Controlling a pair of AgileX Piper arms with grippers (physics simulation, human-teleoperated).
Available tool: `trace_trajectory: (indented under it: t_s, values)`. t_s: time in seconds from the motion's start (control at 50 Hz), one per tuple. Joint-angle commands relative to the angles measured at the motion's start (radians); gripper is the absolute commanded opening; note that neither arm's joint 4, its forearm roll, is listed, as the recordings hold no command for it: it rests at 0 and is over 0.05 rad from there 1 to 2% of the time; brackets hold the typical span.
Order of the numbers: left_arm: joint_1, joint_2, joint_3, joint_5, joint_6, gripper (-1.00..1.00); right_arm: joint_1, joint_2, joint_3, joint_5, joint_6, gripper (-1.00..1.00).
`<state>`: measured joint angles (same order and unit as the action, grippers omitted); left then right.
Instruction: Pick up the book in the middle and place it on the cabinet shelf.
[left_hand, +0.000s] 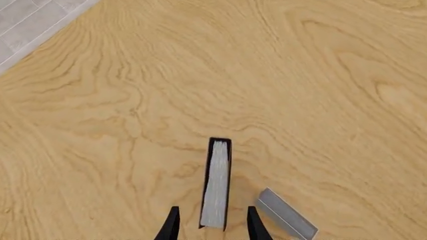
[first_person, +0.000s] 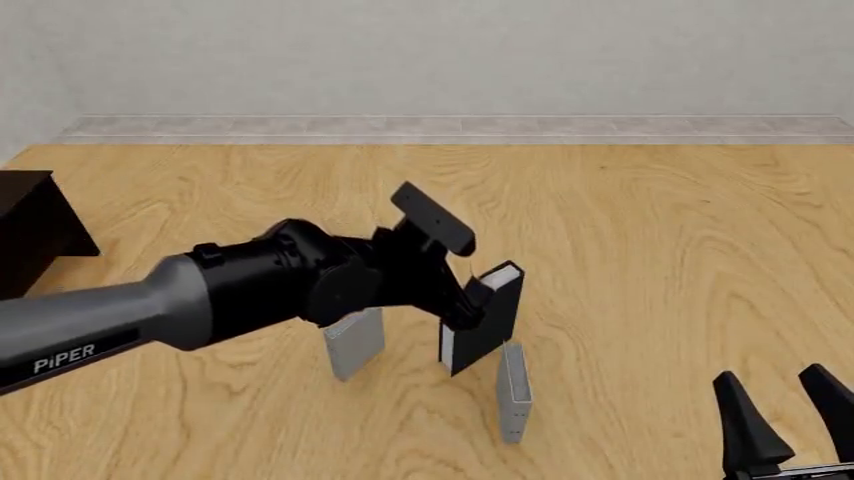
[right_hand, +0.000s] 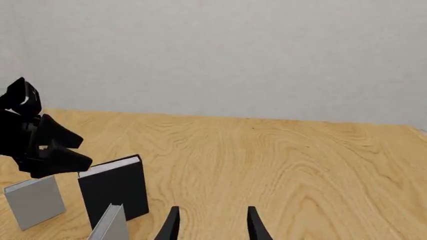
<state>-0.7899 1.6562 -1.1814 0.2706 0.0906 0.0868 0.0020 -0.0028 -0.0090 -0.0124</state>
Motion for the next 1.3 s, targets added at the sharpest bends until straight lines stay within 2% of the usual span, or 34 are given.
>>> trace_trajectory:
  t_s: [0.02,0.72,1.04,1.3]
  values:
    - [-0.005,0.027,0.016,-0.019,-0.013,1.00,0.000,0.000,-0.001,0.000,0.000,1.00]
    - [0.014,0.129,0.039,-0.068,-0.017,1.00,0.000,0.000,0.000,0.000,0.000,1.00]
    - [-0.010,0.181,0.091,-0.128,-0.060,1.00,0.000,0.000,0.000,0.000,0.000,1.00]
    - [0.007,0.214,0.097,-0.136,-0.058,1.00,0.000,0.000,0.000,0.000,0.000,1.00]
